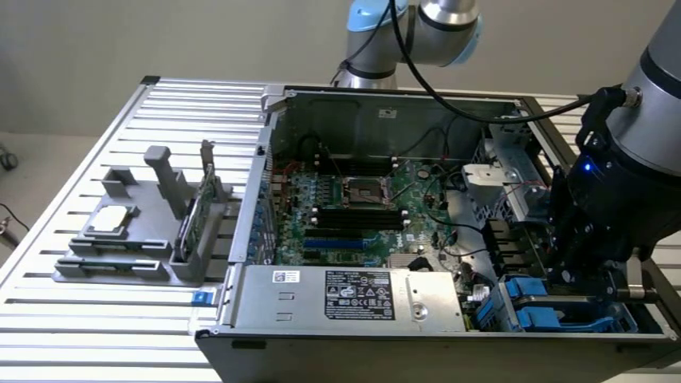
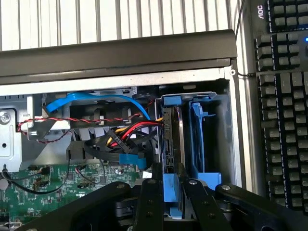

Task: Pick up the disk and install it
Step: 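Insert the second disk wire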

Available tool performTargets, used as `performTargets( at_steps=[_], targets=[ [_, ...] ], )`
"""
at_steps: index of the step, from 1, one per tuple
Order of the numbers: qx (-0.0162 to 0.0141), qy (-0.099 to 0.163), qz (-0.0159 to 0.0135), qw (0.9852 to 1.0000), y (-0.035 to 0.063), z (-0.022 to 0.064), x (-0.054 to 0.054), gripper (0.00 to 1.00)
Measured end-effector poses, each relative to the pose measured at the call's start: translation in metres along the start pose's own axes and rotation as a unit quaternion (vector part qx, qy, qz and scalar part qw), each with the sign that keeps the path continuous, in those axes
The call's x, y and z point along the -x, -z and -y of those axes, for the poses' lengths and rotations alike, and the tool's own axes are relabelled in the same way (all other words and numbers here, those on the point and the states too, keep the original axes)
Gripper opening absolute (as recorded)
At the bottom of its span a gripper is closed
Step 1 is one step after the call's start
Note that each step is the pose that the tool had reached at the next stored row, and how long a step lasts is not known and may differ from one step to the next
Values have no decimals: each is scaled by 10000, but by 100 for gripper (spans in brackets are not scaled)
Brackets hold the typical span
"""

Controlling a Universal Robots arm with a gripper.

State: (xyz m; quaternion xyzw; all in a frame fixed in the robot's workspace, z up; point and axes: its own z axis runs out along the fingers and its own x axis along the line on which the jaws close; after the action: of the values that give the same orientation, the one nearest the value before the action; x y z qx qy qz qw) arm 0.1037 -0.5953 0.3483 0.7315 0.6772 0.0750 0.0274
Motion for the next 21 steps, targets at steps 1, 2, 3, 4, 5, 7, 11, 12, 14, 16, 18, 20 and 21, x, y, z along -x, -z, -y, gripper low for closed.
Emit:
performTargets(
  at_steps=[1, 2, 3, 4, 5, 7, 11, 12, 14, 16, 18, 20, 21],
  targets=[
    [0, 0, 0, 10000, 0, 0, 0, 25],
    [0, 0, 0, 10000, 0, 0, 0, 25],
    [0, 0, 0, 10000, 0, 0, 0, 25],
    [0, 0, 0, 10000, 0, 0, 0, 25],
    [0, 0, 0, 10000, 0, 0, -1, 25],
    [0, 0, 1, 10000, 0, 1, -8, 25],
    [0, 0, 2, 10000, 54, -4, -22, 25],
    [0, 0, 2, 10000, 78, -7, -24, 25],
    [0, 1, 6, 10000, 122, -14, -29, 25],
    [1, 2, 11, 10000, 168, -20, -34, 25],
    [1, 2, 17, 10000, 214, -26, -43, 25],
    [2, 3, 25, 10000, 241, -29, -60, 25],
    [2, 4, 30, 10000, 248, -29, -69, 25]
  ],
)
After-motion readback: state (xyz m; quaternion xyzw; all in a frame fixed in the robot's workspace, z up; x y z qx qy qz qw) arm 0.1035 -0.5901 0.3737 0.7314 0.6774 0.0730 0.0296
